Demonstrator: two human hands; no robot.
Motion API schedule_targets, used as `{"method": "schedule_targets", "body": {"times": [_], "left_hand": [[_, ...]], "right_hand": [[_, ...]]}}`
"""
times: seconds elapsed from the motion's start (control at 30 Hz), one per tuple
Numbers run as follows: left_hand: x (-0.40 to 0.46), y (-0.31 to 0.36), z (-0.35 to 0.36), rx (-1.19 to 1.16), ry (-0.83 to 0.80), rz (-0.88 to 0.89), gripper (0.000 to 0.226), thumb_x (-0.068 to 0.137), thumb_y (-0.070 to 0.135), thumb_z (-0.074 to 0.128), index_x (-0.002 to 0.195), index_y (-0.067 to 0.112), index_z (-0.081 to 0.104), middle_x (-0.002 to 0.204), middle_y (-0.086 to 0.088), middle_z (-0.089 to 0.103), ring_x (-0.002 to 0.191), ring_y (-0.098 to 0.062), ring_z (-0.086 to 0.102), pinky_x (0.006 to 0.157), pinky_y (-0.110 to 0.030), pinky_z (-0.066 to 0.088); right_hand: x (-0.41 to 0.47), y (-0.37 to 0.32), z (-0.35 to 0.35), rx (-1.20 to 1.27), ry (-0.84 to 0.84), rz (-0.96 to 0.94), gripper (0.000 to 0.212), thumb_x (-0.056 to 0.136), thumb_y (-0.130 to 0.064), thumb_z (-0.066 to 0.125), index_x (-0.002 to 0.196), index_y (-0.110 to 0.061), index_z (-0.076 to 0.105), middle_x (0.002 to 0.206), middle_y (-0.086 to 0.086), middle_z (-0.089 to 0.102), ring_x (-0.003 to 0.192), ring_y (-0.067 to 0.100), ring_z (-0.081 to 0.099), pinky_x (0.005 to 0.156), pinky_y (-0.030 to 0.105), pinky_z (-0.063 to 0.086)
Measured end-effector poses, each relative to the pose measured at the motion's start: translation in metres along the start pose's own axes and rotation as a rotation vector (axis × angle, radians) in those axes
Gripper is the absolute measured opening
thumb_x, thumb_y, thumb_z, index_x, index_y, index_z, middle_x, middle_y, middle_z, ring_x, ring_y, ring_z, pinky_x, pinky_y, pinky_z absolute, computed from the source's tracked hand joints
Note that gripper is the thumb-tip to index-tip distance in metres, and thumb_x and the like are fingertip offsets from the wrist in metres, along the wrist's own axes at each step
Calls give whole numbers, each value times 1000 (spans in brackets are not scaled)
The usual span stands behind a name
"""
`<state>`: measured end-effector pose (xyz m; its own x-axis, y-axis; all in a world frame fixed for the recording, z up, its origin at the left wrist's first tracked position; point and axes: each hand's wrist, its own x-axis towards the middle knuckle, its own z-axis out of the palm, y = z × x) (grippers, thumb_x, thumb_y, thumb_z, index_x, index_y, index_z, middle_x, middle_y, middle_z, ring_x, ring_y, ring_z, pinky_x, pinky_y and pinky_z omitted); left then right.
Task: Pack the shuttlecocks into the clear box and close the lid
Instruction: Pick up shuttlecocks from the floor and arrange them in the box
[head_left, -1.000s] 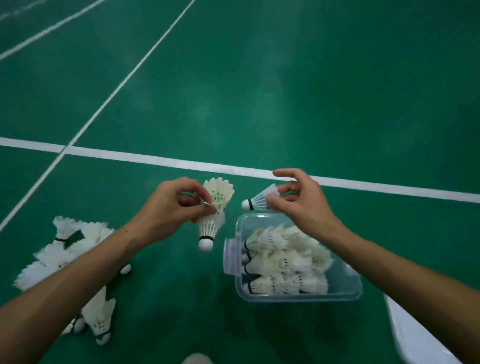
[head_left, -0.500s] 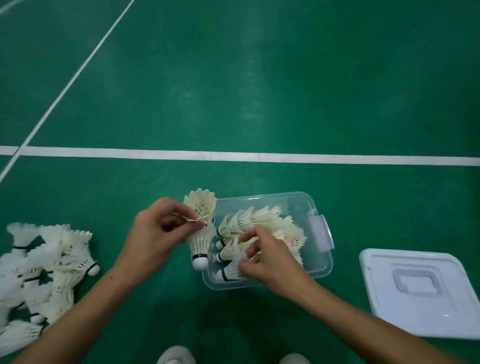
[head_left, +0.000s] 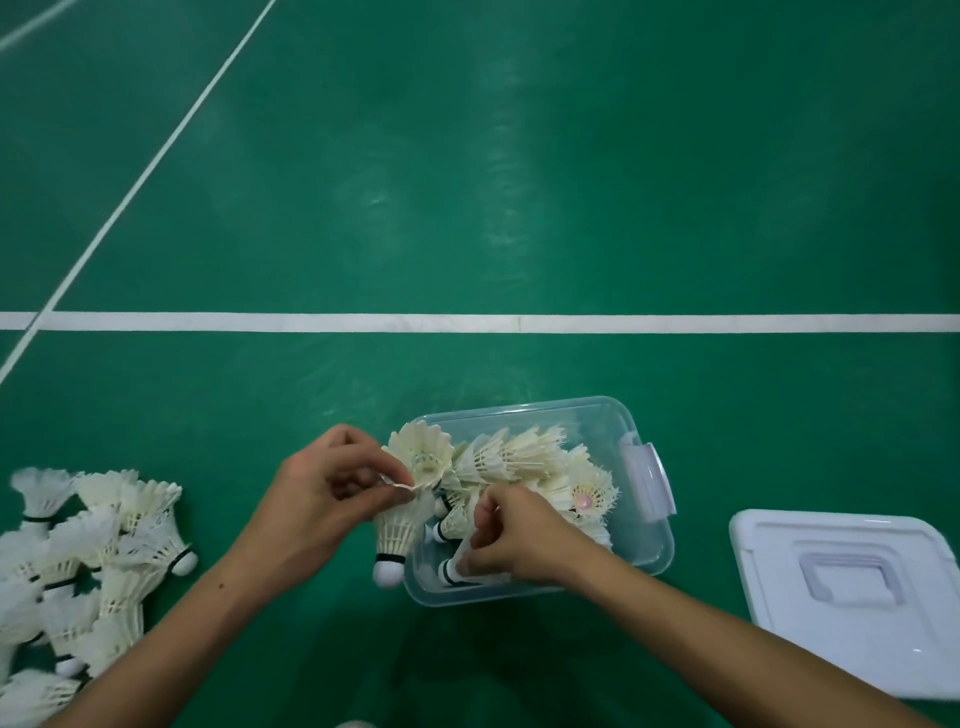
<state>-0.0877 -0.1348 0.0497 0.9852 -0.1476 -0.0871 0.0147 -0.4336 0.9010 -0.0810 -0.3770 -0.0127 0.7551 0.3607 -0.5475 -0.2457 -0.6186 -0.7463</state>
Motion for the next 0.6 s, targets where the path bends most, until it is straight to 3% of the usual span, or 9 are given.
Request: {"method": "schedule_targets", "body": {"times": [0.13, 0.23, 0.3, 0.43, 0.6], "left_hand": [[11, 6, -5, 75, -103, 1, 10, 73, 34, 84, 82, 31, 83, 93, 5, 59, 72, -24, 60, 69, -40, 53], [25, 13, 0, 144, -158, 29, 8, 75, 34, 87, 80, 35, 82, 92, 8, 60, 67, -9, 59, 65, -30, 52], [31, 17, 9, 223, -194, 51, 13, 78, 29, 89, 81, 39, 80, 94, 9, 61, 72, -12, 63, 66, -20, 51], [37, 23, 28, 272, -244, 87, 18, 80, 28, 90, 80, 41, 79, 93, 10, 62, 76, -11, 63, 66, -15, 48], [39, 27, 36, 216, -300, 103, 12, 80, 20, 90, 87, 27, 83, 92, 8, 60, 72, -9, 64, 67, -13, 48]], "right_hand": [[-22, -12, -32, 96, 81, -65, 33, 77, -20, 93, 93, -16, 64, 94, 4, 78, 88, 20, 76, 85, 44, 64], [-43, -28, -57, 230, 303, -202, 26, 82, -10, 89, 93, -17, 66, 95, 1, 79, 91, 14, 77, 89, 36, 64], [-56, -39, -59, 330, 409, -347, 27, 83, -2, 85, 96, -16, 66, 99, 0, 78, 99, 15, 76, 93, 31, 62], [-57, -39, -44, 170, 389, -497, 34, 84, -4, 83, 110, -17, 66, 108, -9, 74, 110, 13, 72, 99, 27, 58], [-43, -24, -36, -128, 391, -556, 42, 88, -8, 80, 123, -21, 59, 114, -10, 72, 108, 2, 69, 94, 29, 58]]}}
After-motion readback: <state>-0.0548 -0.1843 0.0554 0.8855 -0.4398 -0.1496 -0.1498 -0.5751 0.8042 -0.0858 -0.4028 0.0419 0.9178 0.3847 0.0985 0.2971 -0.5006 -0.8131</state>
